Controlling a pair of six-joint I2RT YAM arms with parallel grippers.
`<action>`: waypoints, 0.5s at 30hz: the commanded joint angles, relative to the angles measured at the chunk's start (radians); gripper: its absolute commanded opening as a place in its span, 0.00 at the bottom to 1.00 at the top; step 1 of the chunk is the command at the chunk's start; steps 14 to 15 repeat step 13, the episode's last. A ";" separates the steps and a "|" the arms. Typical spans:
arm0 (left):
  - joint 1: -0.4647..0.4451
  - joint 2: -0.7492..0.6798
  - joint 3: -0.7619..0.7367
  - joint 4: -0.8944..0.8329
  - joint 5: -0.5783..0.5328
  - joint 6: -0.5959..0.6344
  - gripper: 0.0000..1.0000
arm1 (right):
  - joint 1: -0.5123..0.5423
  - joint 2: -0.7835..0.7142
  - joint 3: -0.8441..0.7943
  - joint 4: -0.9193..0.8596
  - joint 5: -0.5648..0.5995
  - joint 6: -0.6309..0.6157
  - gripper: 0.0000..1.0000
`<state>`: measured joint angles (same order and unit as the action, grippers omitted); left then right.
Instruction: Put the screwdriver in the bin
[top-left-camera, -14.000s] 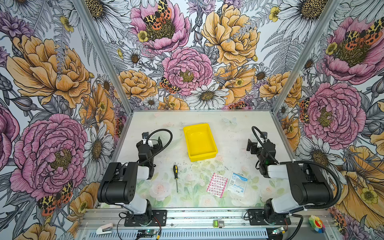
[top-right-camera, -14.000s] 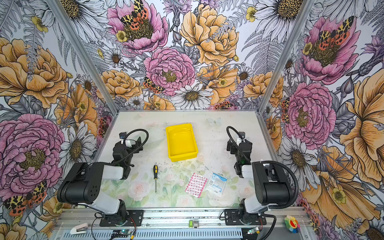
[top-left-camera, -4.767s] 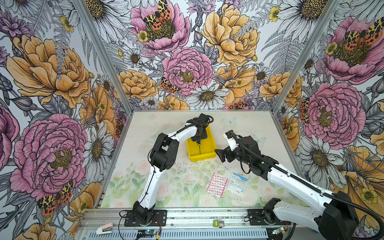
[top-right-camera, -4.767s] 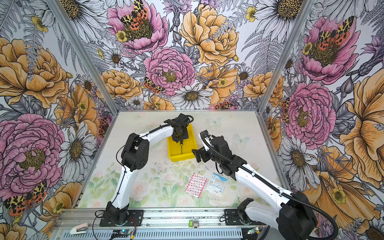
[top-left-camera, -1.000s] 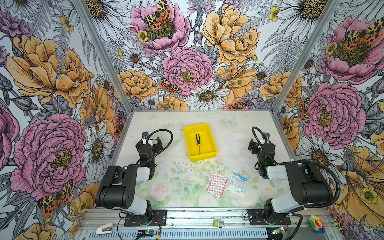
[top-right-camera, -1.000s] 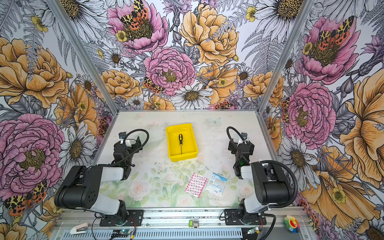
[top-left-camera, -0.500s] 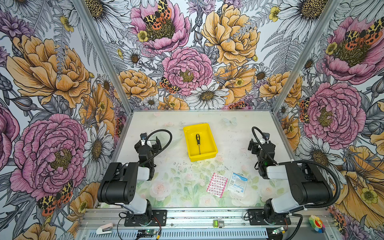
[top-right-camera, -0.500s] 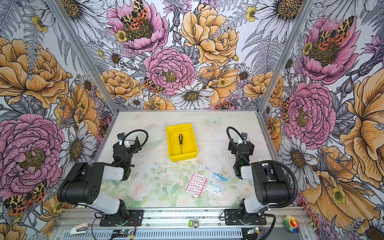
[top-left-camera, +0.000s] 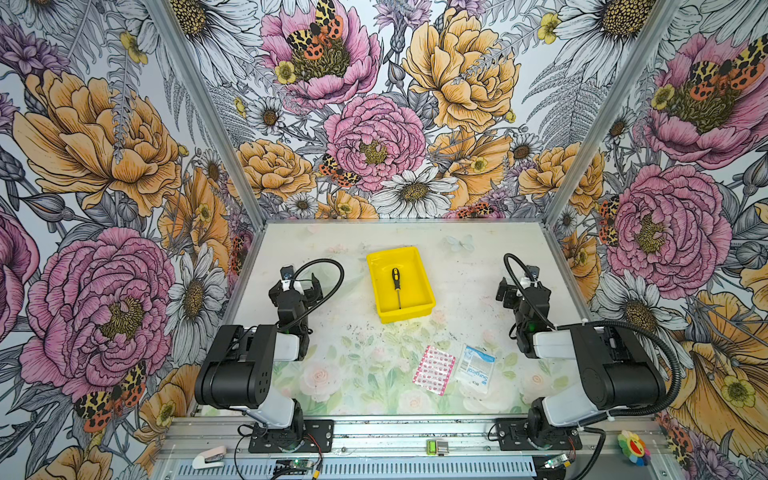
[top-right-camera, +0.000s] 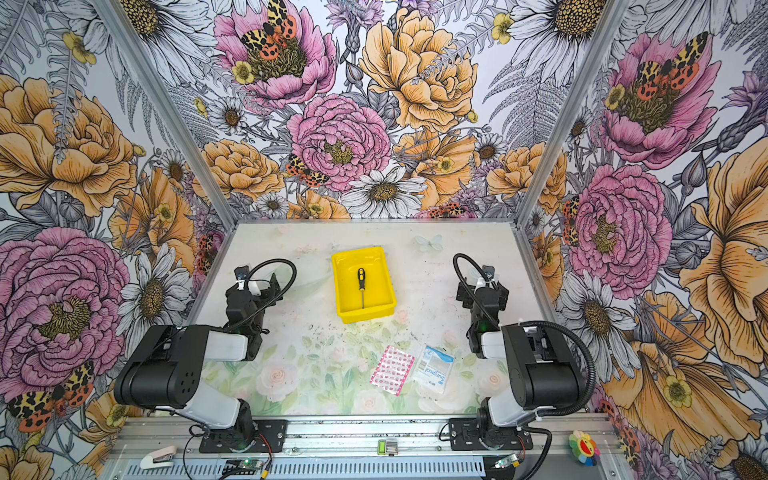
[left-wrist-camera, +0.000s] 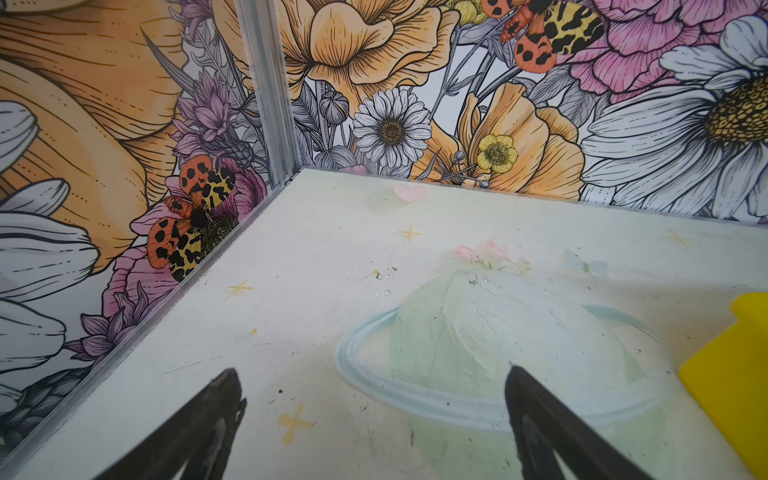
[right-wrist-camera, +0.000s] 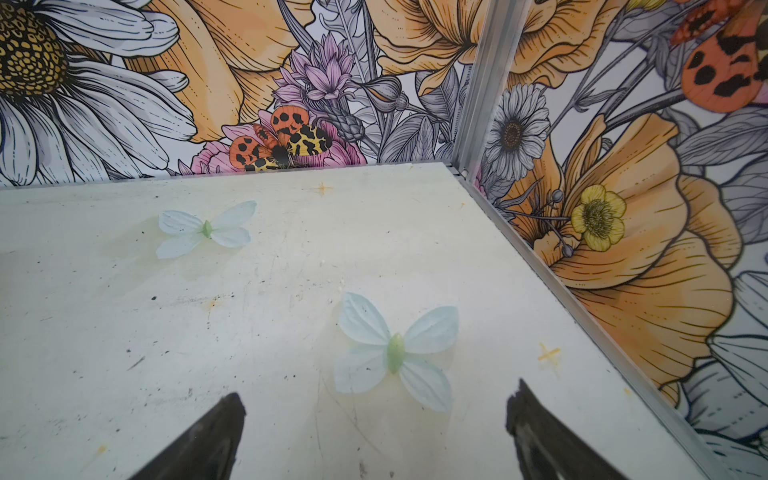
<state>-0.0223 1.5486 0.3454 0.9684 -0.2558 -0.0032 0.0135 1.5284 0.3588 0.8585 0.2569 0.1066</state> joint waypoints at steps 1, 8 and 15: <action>-0.010 0.004 0.019 0.002 -0.020 0.001 0.99 | -0.003 0.006 0.020 0.033 0.008 0.001 1.00; -0.004 0.004 0.021 -0.006 -0.008 -0.001 0.99 | -0.004 0.006 0.021 0.028 0.006 0.002 0.99; -0.002 0.004 0.021 -0.006 -0.007 -0.001 0.99 | -0.004 0.004 0.020 0.032 0.006 0.001 1.00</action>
